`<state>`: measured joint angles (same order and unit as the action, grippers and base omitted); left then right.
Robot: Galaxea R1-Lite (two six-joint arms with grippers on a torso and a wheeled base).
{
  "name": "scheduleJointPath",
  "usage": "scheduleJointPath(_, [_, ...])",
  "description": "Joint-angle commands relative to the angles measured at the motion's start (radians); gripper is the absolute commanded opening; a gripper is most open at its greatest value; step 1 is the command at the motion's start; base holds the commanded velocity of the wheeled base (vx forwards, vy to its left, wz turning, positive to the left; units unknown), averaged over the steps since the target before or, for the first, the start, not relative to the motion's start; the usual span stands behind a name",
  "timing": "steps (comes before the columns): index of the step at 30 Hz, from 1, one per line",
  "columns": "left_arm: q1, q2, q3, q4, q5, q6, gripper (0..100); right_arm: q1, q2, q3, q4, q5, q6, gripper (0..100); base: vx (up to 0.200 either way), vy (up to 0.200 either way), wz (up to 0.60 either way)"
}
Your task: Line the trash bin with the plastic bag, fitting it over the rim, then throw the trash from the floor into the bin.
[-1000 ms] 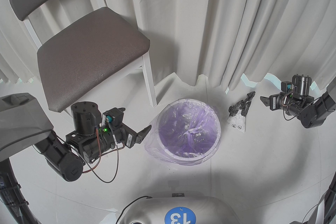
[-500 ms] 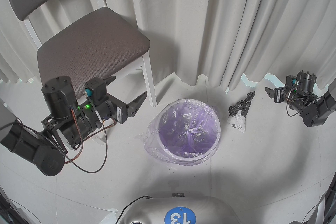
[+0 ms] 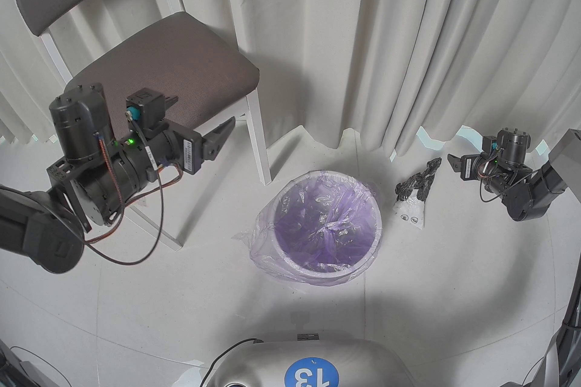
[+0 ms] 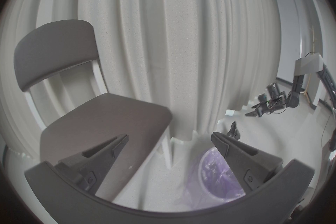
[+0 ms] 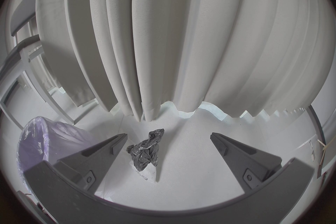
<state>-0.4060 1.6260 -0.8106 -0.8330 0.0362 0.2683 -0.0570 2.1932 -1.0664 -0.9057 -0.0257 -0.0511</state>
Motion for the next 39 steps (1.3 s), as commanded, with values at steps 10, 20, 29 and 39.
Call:
scheduleJointPath(10, [0.111,-0.103,0.007,0.029,0.091,0.098,100,0.078,-0.098,0.098,-0.055,-0.014,-0.001,100,0.0,0.0,0.0])
scheduleJointPath(20, [0.065,-0.138,0.008,0.121,0.125,0.186,100,0.135,-0.018,0.121,-0.174,-0.186,-0.158,100,0.0,0.0,0.0])
scheduleJointPath(29, [0.165,-0.181,0.039,0.204,0.128,0.278,100,0.131,0.076,0.078,-0.113,-0.192,-0.182,100,0.0,0.0,0.0])
scheduleJointPath(39, [0.23,-0.222,0.165,0.186,0.128,0.279,100,0.123,0.089,0.025,0.007,-0.169,-0.105,100,0.0,0.0,0.0])
